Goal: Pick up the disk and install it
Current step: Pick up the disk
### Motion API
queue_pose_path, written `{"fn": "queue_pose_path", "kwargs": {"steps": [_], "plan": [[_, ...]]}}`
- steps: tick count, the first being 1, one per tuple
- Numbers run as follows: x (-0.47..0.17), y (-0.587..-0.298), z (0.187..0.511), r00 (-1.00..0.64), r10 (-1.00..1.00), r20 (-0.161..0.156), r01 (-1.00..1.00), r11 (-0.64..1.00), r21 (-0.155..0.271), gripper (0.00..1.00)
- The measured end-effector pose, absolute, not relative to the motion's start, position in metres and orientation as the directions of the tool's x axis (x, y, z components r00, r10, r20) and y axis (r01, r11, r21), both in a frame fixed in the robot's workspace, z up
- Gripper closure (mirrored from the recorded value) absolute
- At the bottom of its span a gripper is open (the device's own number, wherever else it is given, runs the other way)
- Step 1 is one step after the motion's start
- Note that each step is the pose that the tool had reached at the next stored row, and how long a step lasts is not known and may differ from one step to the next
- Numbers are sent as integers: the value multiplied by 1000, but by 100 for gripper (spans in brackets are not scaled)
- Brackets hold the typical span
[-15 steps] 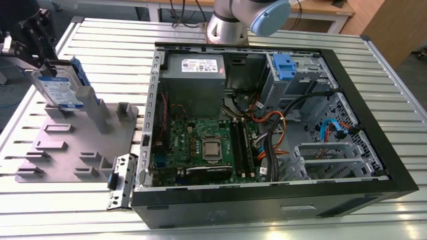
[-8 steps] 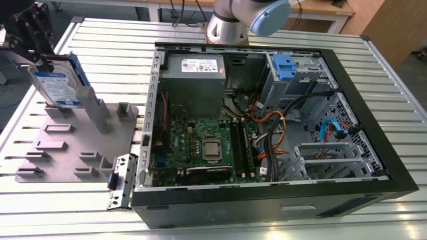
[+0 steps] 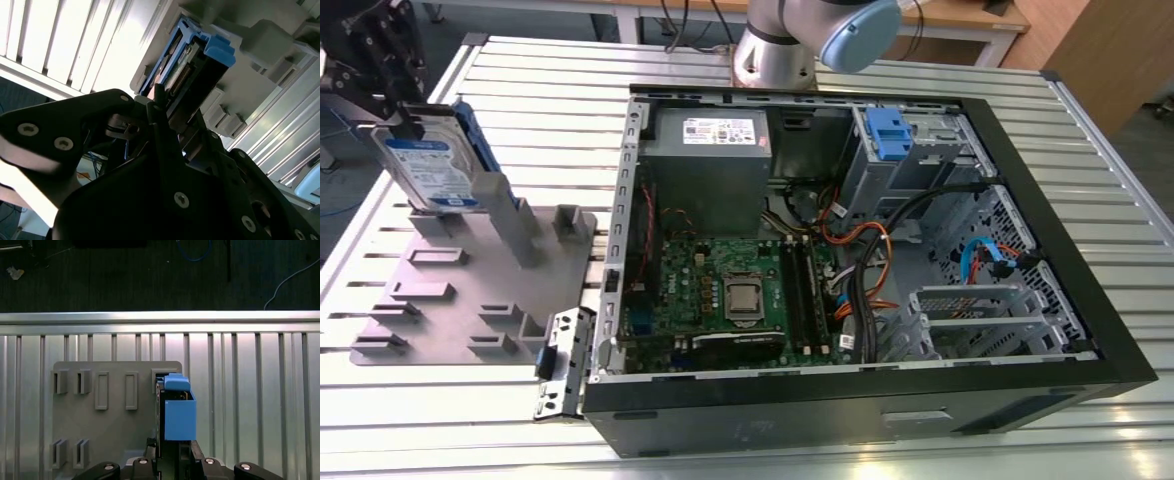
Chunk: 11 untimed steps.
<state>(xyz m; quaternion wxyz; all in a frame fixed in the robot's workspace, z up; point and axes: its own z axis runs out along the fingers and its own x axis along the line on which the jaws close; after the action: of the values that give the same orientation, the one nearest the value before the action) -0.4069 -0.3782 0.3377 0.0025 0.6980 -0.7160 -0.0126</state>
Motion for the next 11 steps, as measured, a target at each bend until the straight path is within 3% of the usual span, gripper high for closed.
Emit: {"fn": "queue_pose_path", "kwargs": {"steps": [11], "plan": [[-407,-378,377,-26,-1000,-11,-999,25,21,65]]}}
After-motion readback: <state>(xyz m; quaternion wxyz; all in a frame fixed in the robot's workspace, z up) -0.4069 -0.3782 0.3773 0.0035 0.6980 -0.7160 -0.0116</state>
